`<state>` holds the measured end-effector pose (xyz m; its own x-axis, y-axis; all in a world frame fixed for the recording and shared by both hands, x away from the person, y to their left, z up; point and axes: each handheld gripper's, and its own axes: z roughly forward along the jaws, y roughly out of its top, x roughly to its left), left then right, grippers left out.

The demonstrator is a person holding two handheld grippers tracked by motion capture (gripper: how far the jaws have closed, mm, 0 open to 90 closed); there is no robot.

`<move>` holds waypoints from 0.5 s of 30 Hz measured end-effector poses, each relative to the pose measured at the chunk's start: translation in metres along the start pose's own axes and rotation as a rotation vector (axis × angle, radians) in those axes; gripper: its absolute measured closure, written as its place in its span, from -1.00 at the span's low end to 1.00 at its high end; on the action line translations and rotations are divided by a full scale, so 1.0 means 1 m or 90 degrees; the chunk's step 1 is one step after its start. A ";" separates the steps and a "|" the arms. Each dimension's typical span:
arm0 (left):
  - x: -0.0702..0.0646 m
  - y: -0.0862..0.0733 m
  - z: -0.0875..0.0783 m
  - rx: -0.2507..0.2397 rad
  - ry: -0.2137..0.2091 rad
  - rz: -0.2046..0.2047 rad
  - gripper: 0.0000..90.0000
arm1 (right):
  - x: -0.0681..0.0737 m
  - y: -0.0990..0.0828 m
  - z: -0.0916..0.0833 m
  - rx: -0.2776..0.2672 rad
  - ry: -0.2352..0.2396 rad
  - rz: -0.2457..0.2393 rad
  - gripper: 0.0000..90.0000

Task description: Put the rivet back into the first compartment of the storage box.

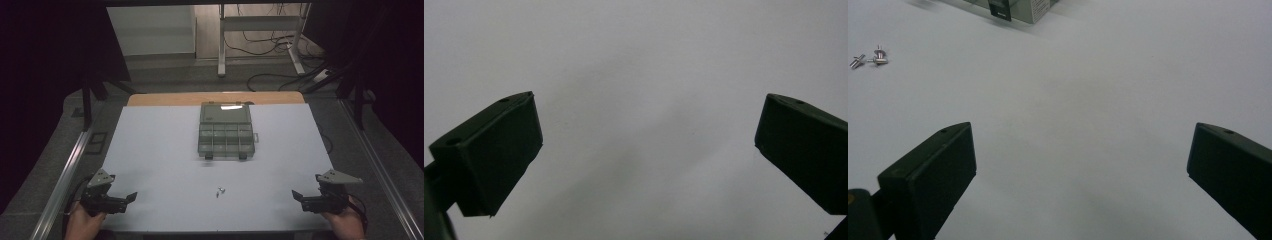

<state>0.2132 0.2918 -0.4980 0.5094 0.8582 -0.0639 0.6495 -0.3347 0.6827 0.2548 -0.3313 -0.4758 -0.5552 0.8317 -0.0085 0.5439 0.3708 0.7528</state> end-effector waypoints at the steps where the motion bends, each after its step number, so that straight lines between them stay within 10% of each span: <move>1: 0.000 0.001 0.000 0.001 -0.004 0.001 -1.00 | 0.000 0.000 0.000 0.000 0.000 0.000 -1.00; 15: -0.013 0.020 0.008 0.018 -0.031 0.033 -1.00 | -0.001 0.001 0.001 0.002 0.001 -0.001 -1.00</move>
<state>0.2242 0.2710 -0.4887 0.5699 0.8191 -0.0649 0.6368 -0.3904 0.6649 0.2564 -0.3312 -0.4762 -0.5566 0.8308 -0.0088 0.5451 0.3731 0.7508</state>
